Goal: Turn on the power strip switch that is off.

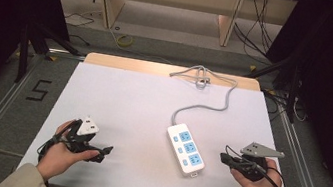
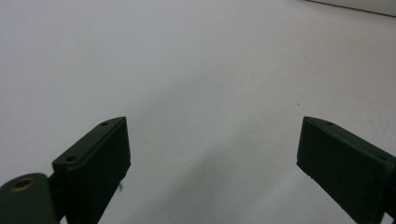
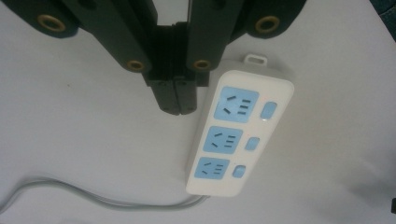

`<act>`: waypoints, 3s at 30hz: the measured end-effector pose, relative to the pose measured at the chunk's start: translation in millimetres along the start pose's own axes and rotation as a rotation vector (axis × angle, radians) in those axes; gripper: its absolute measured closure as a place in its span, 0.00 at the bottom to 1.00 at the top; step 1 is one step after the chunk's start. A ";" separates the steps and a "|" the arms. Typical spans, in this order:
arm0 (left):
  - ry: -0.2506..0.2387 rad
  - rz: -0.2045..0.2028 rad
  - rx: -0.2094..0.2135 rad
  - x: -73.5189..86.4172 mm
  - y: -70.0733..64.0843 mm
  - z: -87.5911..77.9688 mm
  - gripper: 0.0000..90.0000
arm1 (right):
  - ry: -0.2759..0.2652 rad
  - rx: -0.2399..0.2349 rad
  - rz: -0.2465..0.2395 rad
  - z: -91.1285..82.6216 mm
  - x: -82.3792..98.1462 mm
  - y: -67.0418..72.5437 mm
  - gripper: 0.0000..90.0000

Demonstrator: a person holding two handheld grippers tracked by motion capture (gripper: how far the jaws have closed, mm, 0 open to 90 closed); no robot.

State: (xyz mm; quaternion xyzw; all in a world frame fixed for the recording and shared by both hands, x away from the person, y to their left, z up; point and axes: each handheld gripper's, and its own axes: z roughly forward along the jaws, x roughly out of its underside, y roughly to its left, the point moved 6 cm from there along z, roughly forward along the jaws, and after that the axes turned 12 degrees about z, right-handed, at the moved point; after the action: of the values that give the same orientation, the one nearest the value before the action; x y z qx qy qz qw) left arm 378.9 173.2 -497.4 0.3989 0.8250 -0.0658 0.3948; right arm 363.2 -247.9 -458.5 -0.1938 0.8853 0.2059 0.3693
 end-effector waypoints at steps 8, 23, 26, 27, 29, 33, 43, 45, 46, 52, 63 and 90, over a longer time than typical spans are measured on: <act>0.001 0.000 -0.001 -0.1 -0.1 -0.1 0.10 | 0.007 -0.006 -0.005 2.8 -2.4 4.0 1.00; 0.000 0.000 -0.003 -0.3 -0.2 0.0 0.11 | 0.013 -0.014 -0.007 6.1 -5.4 7.7 1.00; 0.000 0.000 -0.002 -0.3 -0.2 -0.1 0.11 | 0.014 -0.017 -0.009 7.2 -6.2 8.8 1.00; -0.001 0.000 -0.003 -0.4 -0.2 -0.1 0.11 | 0.015 -0.018 -0.010 7.6 -6.3 9.3 1.00; -0.004 0.001 -0.005 -0.6 -0.2 0.0 0.11 | 0.018 -0.022 -0.015 8.6 -6.8 10.5 1.00; -0.001 0.006 -0.004 -0.7 -0.7 0.2 0.11 | 0.024 -0.028 -0.024 11.0 -7.9 12.9 1.00; -0.001 0.005 -0.005 -0.7 -0.7 0.1 0.11 | 0.030 -0.028 -0.029 14.8 -10.9 17.1 1.00; -0.003 0.003 -0.005 -0.7 -0.8 0.3 0.11 | 0.031 -0.027 -0.031 15.5 -11.5 17.4 1.00; -0.001 0.005 -0.005 -0.7 -0.7 0.1 0.11 | 0.031 -0.027 -0.031 15.5 -11.5 17.4 1.00; -0.003 0.005 -0.005 -1.0 -1.2 0.2 0.11 | 0.035 -0.025 -0.032 16.7 -13.7 19.3 1.00; -0.002 0.005 -0.005 -1.1 -1.3 0.2 0.11 | 0.039 -0.028 -0.038 20.0 -17.2 22.6 1.00; -0.005 0.004 -0.006 -1.7 -1.6 0.1 0.12 | 0.050 -0.039 -0.044 28.5 -24.8 30.6 1.00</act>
State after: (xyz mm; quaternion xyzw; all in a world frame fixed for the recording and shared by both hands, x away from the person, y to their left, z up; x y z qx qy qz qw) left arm 378.4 171.1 -496.6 0.3990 0.8235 -0.0635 0.3982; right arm 380.6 -203.0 -451.9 -0.2254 0.8855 0.2100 0.3478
